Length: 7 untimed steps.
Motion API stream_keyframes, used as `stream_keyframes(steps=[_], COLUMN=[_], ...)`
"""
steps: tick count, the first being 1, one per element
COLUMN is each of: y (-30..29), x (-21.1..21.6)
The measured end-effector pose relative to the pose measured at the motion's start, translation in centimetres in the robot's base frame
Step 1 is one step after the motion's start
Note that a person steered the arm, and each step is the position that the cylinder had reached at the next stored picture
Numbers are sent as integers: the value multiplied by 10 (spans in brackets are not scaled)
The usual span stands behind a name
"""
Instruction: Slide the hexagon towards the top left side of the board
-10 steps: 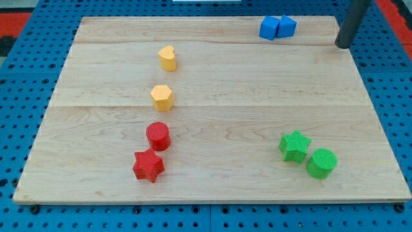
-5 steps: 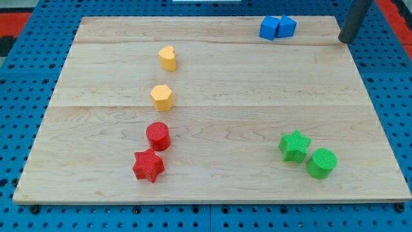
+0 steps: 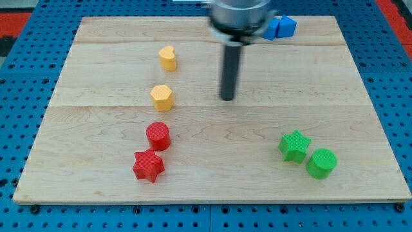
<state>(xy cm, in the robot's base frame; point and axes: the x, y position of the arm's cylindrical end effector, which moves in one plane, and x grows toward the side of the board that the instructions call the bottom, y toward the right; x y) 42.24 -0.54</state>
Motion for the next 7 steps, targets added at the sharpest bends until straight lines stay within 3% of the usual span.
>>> stream_keyframes(steps=[1, 3, 4, 5, 7], y=[-37, -147, -139, -198, -187], x=[18, -19, 11, -10, -72])
